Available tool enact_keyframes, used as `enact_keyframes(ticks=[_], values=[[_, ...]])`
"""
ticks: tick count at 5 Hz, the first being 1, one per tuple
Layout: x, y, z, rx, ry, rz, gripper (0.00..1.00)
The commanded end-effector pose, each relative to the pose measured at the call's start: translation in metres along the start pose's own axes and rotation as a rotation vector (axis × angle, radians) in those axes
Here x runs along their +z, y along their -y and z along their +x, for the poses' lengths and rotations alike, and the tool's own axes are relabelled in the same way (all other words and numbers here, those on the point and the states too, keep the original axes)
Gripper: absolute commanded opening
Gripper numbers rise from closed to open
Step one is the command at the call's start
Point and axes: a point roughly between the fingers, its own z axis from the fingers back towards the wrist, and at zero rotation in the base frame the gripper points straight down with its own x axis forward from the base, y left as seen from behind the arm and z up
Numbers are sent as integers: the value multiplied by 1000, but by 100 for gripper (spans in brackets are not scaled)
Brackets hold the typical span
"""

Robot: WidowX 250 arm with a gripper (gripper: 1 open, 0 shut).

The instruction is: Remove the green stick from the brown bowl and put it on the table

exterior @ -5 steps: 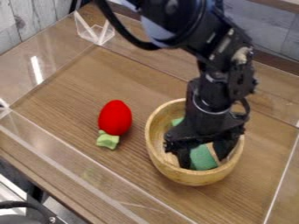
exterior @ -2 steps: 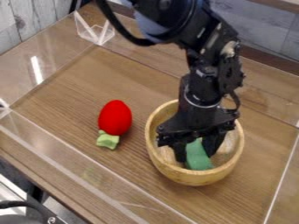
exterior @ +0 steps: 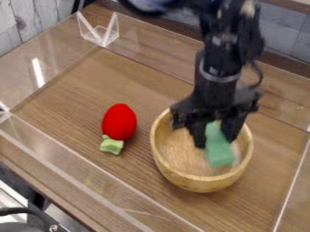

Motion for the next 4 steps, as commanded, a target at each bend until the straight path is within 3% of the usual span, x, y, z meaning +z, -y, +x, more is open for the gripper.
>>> enact_keyframes(ticks=[1, 3, 4], values=[[39, 10, 10, 39, 1, -83, 0], [65, 18, 21, 156, -30, -142, 0], [73, 8, 27, 193, -33, -154, 0]])
